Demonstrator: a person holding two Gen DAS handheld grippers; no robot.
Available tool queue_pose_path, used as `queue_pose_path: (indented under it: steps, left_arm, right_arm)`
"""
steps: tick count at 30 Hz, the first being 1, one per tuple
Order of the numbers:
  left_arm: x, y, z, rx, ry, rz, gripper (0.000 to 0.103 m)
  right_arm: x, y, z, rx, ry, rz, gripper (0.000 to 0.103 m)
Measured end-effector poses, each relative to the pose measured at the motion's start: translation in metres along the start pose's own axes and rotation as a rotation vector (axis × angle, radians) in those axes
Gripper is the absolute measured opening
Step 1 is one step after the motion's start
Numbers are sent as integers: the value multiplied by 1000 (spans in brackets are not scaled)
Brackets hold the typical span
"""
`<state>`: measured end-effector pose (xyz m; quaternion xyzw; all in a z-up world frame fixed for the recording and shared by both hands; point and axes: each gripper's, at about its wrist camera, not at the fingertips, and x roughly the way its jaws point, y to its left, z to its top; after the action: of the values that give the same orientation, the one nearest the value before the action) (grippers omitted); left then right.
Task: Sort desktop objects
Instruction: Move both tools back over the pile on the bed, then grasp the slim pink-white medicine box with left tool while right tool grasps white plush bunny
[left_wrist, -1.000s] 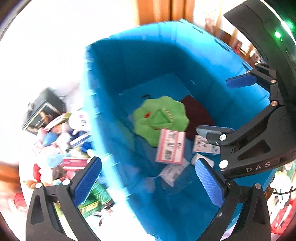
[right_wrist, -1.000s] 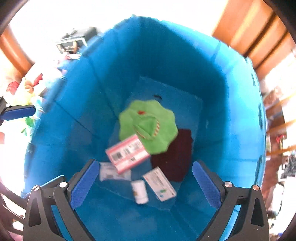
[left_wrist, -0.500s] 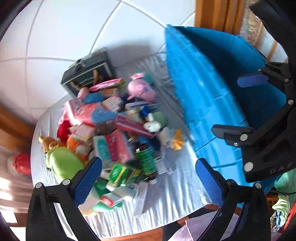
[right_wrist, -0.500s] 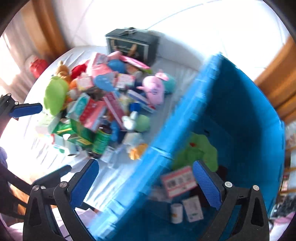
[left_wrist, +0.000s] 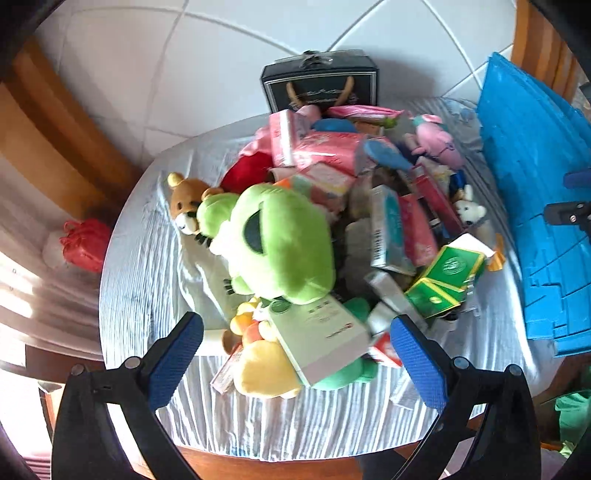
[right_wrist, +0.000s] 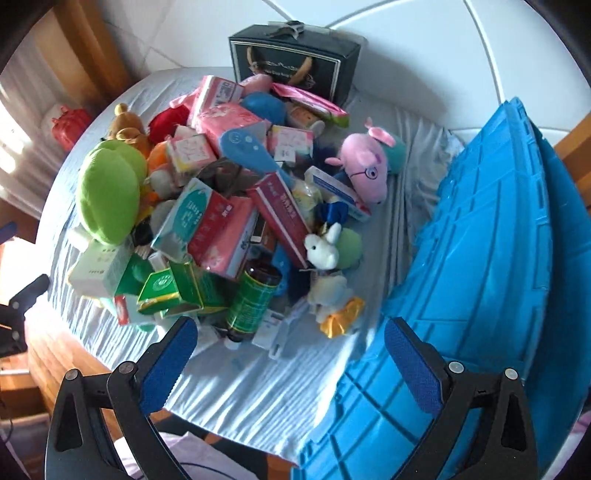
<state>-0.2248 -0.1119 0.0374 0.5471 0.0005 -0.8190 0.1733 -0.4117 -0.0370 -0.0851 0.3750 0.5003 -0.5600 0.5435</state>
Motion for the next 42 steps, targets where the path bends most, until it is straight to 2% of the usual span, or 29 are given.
queue_pose_path:
  steps: [5, 10, 12, 13, 15, 17, 19, 21, 28, 31, 34, 36, 38, 40, 42]
  left_arm:
    - [42, 75, -34, -121, 40, 8, 103]
    - [82, 125, -70, -144, 42, 84, 103]
    - [100, 139, -86, -157, 58, 70, 103]
    - [109, 145, -95, -167, 70, 51, 102]
    - [129, 153, -111, -195, 101, 3, 94]
    - [146, 156, -124, -210, 125, -41, 87]
    - [163, 153, -134, -201, 139, -56, 85]
    - [176, 150, -140, -170, 147, -47, 76]
    - [213, 143, -148, -138, 174, -66, 74]
    - [220, 138, -142, -132, 168, -94, 75]
    - [226, 132, -140, -105, 179, -87, 74]
    - [233, 130, -144, -100, 208, -95, 59]
    - [233, 130, -145, -109, 199, -103, 55]
    - [233, 130, -144, -122, 191, -106, 54]
    - [234, 130, -143, -139, 182, -112, 54]
  right_arm:
    - [31, -1, 11, 71, 38, -42, 103]
    - [57, 2, 19, 102, 67, -89, 103]
    - [67, 7, 20, 95, 72, -111, 103]
    - [71, 12, 23, 132, 85, -117, 103]
    - [82, 16, 22, 132, 101, -141, 103]
    - [94, 19, 21, 121, 111, -181, 101]
    - [105, 21, 21, 120, 126, -213, 91]
    - [118, 18, 20, 136, 148, -217, 80]
    - [160, -2, 11, 248, 229, -258, 79]
    - [177, -13, 5, 300, 249, -244, 76]
    - [190, -18, 1, 340, 242, -230, 75]
    - [197, -21, -1, 353, 234, -244, 70]
    - [205, -26, -4, 368, 227, -256, 65]
    - [213, -31, -7, 393, 227, -240, 62]
    - [220, -36, -10, 412, 232, -240, 52]
